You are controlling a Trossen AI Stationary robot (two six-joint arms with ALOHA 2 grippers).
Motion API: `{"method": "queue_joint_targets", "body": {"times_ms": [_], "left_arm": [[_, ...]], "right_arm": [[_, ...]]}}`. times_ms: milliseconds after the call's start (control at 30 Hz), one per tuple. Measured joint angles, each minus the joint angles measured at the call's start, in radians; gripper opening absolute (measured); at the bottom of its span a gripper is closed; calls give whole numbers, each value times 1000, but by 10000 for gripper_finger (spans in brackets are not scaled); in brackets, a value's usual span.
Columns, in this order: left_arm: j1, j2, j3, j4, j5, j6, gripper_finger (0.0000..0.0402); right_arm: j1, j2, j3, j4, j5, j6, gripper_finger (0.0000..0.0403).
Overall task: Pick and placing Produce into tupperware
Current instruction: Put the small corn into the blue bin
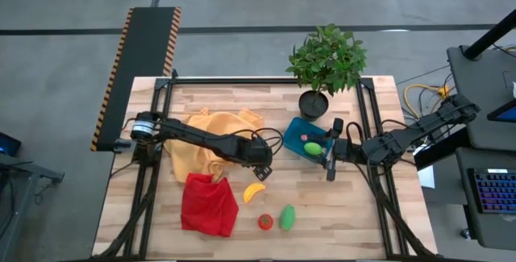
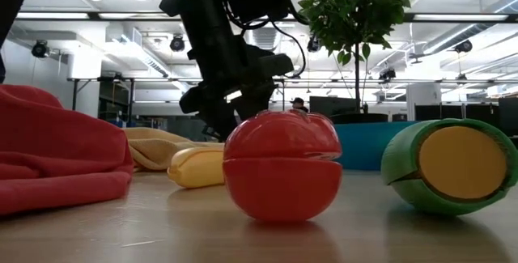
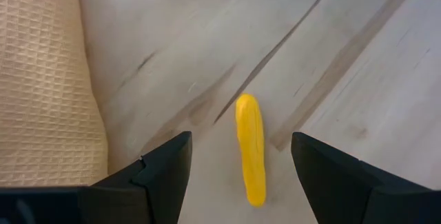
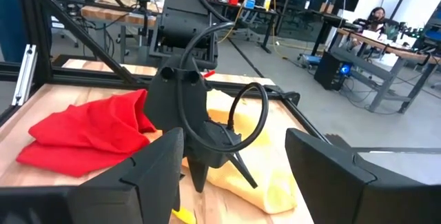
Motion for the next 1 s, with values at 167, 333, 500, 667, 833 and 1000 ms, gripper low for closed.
{"method": "queue_joint_targets", "body": {"times_ms": [167,333,500,667,833,1000], "left_arm": [[-8,0,-10,3,0,-18,235],[-14,0,-15,6,-6,-53,235],[-22,14,-17,14,-8,-58,235],[-25,54,-17,34,-3,-61,235],[-25,72,-6,40,-5,-52,235],[-25,71,-8,30,16,-51,211]], "right_arm": [[0,0,-1,-1,0,0,251],[0,0,-2,-7,0,0,248],[0,0,-2,-8,0,0,248],[0,0,-2,-9,0,0,249],[0,0,-2,-15,0,0,247],[0,0,-2,-15,0,0,244]]}}
